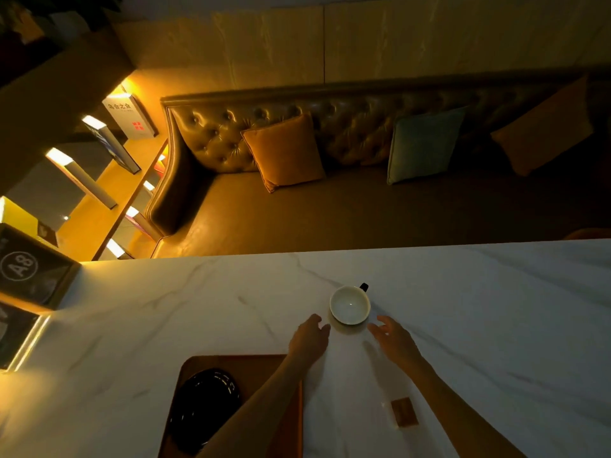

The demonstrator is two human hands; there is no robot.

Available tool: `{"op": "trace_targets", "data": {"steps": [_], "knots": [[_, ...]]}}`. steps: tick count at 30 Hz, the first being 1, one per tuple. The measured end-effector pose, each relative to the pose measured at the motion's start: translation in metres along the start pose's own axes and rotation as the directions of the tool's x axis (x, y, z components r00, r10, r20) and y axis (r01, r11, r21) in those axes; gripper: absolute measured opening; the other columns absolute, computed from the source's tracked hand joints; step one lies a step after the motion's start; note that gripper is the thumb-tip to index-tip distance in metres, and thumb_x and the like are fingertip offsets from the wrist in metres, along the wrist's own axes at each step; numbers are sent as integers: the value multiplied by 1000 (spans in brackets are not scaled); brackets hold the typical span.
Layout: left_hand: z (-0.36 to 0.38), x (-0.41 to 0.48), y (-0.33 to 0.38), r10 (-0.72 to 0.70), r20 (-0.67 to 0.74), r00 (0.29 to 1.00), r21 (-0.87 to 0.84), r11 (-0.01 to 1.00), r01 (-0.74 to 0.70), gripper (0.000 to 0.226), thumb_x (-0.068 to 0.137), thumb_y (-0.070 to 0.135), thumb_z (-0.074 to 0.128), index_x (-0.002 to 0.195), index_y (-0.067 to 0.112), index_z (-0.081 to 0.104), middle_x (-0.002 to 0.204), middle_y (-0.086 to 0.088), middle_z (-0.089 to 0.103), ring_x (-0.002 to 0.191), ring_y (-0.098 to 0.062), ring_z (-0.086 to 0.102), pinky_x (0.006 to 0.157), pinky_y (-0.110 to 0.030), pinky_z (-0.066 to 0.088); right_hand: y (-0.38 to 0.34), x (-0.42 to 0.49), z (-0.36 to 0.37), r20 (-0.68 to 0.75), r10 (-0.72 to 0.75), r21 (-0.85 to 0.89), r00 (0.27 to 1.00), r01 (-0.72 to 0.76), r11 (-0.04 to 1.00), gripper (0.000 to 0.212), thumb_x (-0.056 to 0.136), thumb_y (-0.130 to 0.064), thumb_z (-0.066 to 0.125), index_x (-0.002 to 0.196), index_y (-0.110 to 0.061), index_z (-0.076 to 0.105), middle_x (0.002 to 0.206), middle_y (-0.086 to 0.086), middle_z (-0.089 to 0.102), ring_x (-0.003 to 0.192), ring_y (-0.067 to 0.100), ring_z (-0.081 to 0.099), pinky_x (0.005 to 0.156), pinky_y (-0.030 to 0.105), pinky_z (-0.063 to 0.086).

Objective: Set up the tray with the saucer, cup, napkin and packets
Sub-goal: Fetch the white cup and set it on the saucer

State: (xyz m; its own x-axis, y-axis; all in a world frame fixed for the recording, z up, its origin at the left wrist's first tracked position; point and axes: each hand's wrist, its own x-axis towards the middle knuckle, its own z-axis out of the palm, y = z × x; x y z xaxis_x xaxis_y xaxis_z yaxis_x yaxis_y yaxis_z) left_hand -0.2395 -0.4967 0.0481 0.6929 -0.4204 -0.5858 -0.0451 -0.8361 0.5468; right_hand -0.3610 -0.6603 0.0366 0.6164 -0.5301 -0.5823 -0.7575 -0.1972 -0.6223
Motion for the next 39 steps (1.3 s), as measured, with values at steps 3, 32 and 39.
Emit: {"op": "trace_targets", "data": {"steps": [3, 32, 39], "knots": [[9, 31, 9, 16, -4, 1000, -41, 999, -16, 54, 101, 33, 46, 146, 6, 34, 139, -19, 56, 129, -34, 52, 109, -43, 41, -6, 29, 6, 5, 18, 97, 1000, -18, 995, 58, 95, -40, 49, 144, -12, 37, 144, 13, 47, 131, 30, 46, 107, 43, 38], [-81, -32, -99, -200, 92, 975, -835, 519, 185, 41, 99, 13, 50, 136, 13, 33, 133, -22, 44, 112, -39, 61, 84, -43, 60, -107, -17, 130, 173, -158, 321, 972, 95, 942, 48, 95, -9, 48, 142, -17, 43, 128, 19, 55, 106, 36, 63, 85, 52, 57], [-119, -86, -181, -242, 106, 964, -886, 418, 202, 37, 100, 19, 50, 132, 12, 32, 135, -16, 40, 116, -37, 58, 86, -48, 60, -128, -66, 204, 266, -193, 240, 944, 129, 962, 47, 94, -15, 51, 140, -21, 45, 123, 15, 61, 105, 30, 64, 82, 43, 60]]}}
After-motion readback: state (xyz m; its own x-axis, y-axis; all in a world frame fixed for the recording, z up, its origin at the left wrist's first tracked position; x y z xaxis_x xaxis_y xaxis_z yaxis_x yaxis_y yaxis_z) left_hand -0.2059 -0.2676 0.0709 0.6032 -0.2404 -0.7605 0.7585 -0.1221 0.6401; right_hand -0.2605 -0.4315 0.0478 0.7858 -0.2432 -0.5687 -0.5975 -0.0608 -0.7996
